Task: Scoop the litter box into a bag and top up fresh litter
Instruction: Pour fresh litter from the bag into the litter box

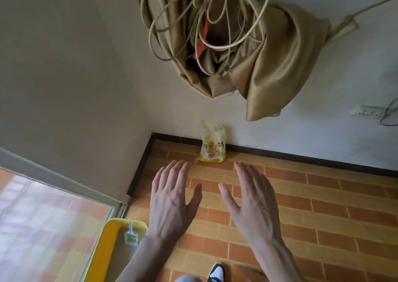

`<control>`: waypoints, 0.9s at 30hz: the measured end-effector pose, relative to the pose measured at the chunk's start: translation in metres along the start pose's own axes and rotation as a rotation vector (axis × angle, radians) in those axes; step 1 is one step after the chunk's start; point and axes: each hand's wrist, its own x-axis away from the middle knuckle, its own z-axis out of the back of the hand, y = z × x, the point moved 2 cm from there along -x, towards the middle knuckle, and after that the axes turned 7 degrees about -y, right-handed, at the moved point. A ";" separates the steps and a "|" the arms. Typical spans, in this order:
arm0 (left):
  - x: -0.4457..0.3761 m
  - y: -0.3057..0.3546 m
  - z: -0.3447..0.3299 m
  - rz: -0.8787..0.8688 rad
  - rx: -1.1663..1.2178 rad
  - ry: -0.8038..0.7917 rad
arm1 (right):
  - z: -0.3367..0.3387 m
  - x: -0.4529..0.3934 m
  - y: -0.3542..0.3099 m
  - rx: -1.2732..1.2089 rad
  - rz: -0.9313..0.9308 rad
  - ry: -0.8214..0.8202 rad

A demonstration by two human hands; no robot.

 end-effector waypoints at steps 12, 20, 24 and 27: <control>-0.138 -0.082 -0.229 0.055 0.086 0.047 | -0.184 -0.176 0.098 0.061 0.000 0.049; -0.207 -0.139 -0.359 0.156 0.139 0.055 | -0.293 -0.275 0.150 0.103 -0.023 0.035; -0.236 -0.161 -0.409 0.172 0.148 0.046 | -0.336 -0.313 0.167 0.120 -0.044 0.007; -0.255 -0.171 -0.440 0.162 0.142 0.035 | -0.360 -0.336 0.180 0.125 -0.069 -0.004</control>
